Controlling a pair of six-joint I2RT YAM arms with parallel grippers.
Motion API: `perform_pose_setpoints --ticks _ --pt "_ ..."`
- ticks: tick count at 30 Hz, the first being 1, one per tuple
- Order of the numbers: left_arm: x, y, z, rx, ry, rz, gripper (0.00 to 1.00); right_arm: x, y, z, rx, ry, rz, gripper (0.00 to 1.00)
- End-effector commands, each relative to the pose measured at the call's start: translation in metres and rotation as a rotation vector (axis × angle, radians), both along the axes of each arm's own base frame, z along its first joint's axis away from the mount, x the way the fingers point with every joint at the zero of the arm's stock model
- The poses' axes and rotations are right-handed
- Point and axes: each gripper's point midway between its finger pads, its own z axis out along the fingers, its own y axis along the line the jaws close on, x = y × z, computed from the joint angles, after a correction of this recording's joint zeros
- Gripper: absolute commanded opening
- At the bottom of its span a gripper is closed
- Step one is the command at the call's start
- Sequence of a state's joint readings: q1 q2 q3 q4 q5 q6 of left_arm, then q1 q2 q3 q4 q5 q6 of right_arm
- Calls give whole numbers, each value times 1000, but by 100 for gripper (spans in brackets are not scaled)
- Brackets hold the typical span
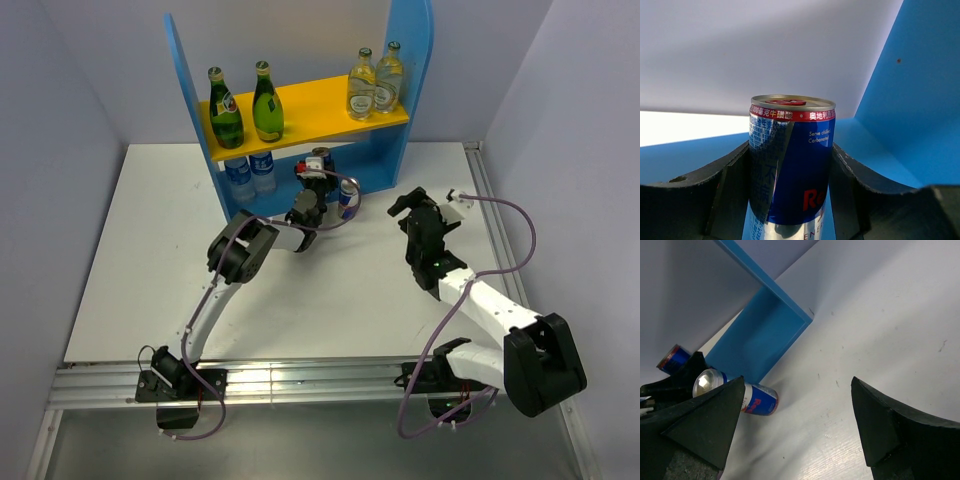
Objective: Place and organize the beverage onto the shelf
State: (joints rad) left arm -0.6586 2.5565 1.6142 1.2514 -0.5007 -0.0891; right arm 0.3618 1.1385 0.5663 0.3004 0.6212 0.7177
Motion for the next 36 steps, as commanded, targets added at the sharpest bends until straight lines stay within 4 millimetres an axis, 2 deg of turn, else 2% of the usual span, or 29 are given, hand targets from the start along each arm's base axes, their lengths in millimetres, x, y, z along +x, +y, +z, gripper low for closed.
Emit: perform_pose_setpoints --ticks 1,4,10,11,15,20,22,24,25,26,28,31,32,33,35,36 --pt "-20 14 99 -291 -376 -13 0 5 0 8 36 -44 -13 93" --pt "-19 12 98 -287 -409 -23 0 5 1 9 41 -54 -11 93" --pt "-24 1 118 -240 -512 -51 0 7 4 10 56 -59 -2 93" --pt "-21 -2 121 -182 -548 -37 0 7 5 10 58 -60 4 93" --pt "-10 -11 126 -166 -590 -46 0 8 9 12 63 -77 25 93" --pt "0 8 124 -233 -603 -17 1 6 7 16 61 -103 25 92" --pt "-9 13 128 -239 -640 -18 0 7 8 14 68 -102 28 91" --pt "-16 14 118 -225 -630 -21 0 7 9 14 73 -103 33 90" --pt "-22 17 127 -233 -648 -24 0 7 10 13 79 -102 35 90" --pt "-26 20 116 -219 -624 -23 0 7 10 13 81 -103 36 90" --pt "-34 12 115 -181 -602 -62 0 6 10 13 88 -106 35 90" --pt "-43 2 109 -136 -592 -108 15 6 10 11 90 -108 36 90" --pt "-47 -3 108 -129 -591 -127 38 6 10 11 93 -110 34 90" --pt "-47 -4 106 -123 -588 -126 51 5 10 10 93 -108 34 90" --pt "-49 -7 101 -109 -581 -113 69 5 11 9 98 -107 34 90" --pt "-50 -9 100 -97 -584 -112 73 5 10 9 99 -110 35 90"
